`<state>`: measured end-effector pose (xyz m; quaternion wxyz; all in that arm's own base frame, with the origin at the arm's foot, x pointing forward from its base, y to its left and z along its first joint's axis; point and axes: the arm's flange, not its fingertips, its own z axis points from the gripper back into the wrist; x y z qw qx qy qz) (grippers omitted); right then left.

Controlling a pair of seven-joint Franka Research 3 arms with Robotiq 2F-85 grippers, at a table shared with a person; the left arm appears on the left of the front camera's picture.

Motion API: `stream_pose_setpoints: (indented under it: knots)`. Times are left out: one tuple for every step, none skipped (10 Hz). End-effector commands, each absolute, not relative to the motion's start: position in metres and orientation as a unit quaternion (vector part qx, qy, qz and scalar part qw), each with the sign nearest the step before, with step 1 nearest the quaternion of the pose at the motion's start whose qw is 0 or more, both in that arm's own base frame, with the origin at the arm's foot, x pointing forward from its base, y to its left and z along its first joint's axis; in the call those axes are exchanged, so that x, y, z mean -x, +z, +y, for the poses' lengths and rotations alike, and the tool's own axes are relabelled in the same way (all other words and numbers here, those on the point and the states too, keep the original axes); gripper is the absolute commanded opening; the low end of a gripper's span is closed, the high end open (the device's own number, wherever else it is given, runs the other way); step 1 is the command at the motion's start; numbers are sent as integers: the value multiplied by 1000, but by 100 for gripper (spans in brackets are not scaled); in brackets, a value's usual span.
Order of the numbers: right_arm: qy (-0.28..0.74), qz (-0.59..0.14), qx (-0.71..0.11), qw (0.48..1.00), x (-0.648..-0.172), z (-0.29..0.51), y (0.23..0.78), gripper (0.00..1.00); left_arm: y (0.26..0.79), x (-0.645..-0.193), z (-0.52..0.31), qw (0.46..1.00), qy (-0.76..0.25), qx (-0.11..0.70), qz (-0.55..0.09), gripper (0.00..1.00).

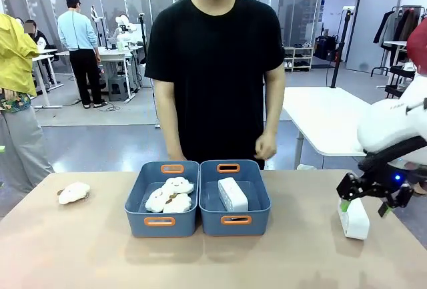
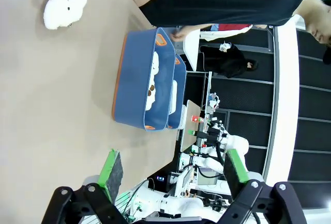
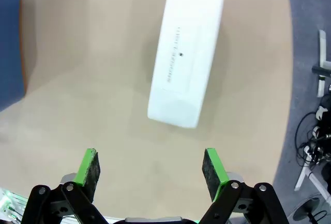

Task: Sort the digital clocks into the basket.
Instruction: Pick up the Digital clock from the table and place it into the empty Plastic storage basket.

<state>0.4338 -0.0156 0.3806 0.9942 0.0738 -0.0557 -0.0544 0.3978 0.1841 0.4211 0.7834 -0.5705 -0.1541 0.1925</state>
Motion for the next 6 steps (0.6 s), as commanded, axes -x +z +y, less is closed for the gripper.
stream_pose_setpoints:
  knots:
    - [-35, -67, -69, 995, -440, -9, 358, 100, 427, -397, 185, 786, 193, 569, -146, 100]
    - [-38, -82, -55, 994, -444, -8, 348, 100, 427, -397, 185, 786, 193, 569, -146, 100]
    - [-46, -80, -56, 994, -447, -10, 340, 100, 427, -397, 185, 786, 193, 569, -146, 100]
    - [-57, -83, -49, 994, -447, -12, 341, 100, 427, -397, 185, 786, 193, 569, -146, 100]
    - [-56, -86, -35, 994, -446, -16, 342, 100, 427, -397, 185, 786, 193, 569, -146, 100]
    - [-55, -84, -31, 994, -447, -18, 341, 100, 427, -397, 185, 786, 193, 569, -146, 100]
